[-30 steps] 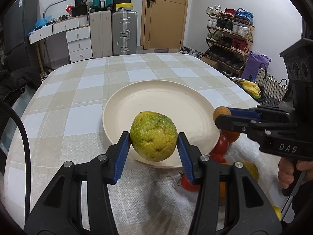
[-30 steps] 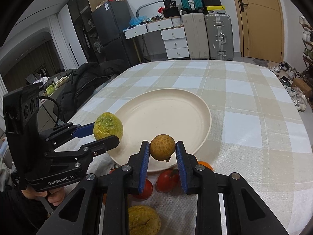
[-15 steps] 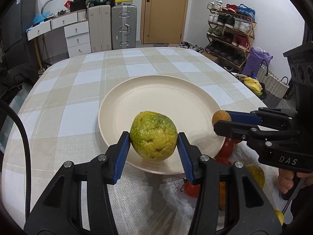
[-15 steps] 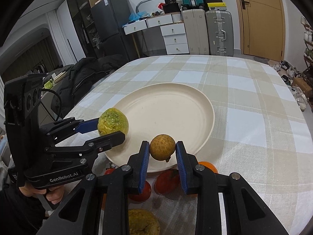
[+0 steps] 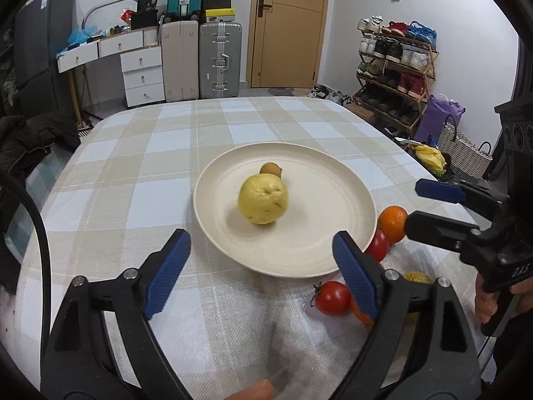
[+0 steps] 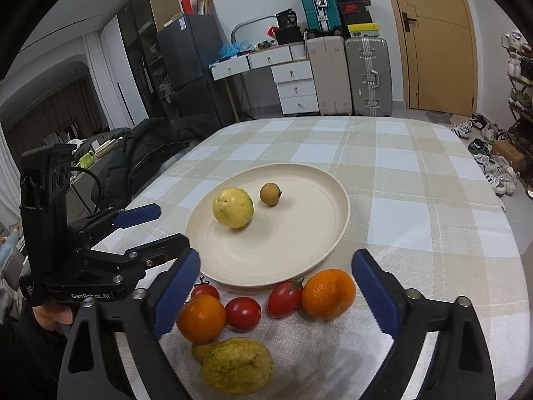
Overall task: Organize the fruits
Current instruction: 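Lower both fruits onto the plate and open both grippers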
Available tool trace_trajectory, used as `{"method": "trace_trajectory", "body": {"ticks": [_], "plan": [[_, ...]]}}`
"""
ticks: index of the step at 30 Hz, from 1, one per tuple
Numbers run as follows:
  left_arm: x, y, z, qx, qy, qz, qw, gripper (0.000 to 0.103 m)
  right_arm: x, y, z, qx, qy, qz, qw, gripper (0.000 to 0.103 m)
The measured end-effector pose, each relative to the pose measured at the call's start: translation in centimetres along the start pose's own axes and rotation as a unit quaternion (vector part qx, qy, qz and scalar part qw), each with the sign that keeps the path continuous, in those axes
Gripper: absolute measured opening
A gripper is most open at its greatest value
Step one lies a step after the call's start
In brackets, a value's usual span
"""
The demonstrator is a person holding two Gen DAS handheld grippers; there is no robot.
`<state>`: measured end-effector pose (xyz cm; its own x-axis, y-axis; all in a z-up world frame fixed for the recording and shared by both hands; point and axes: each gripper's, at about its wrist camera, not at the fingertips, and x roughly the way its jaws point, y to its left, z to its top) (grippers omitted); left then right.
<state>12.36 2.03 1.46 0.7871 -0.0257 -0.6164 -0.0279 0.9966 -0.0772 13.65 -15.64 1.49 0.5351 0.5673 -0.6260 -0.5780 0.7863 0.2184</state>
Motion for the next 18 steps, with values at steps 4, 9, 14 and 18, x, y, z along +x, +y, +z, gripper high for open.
{"method": "trace_trajectory", "body": {"ticks": [4,9,14,18], "plan": [[-2.2,-0.3,-0.7,0.006,-0.025,0.005,0.9997,0.102,-0.9,0.0,-0.3,0.003,-0.013,-0.002,1.0,0.103],[-4.2,-0.9,-1.4,0.011,-0.032,0.006,0.9994,0.102,-1.4,0.4,-0.7,-0.005,-0.015,-0.009,1.0,0.103],[-5.8,-1.2,-2.3,0.007,-0.035,0.009,0.9993,0.102,-1.9,0.6,-1.2,-0.004,-0.018,-0.011,1.0,0.103],[-6.8,-1.1,-3.0,0.003,-0.036,0.014,0.9993,0.102,-2.2,0.5,-1.6,-0.001,-0.018,-0.013,1.0,0.103]]}}
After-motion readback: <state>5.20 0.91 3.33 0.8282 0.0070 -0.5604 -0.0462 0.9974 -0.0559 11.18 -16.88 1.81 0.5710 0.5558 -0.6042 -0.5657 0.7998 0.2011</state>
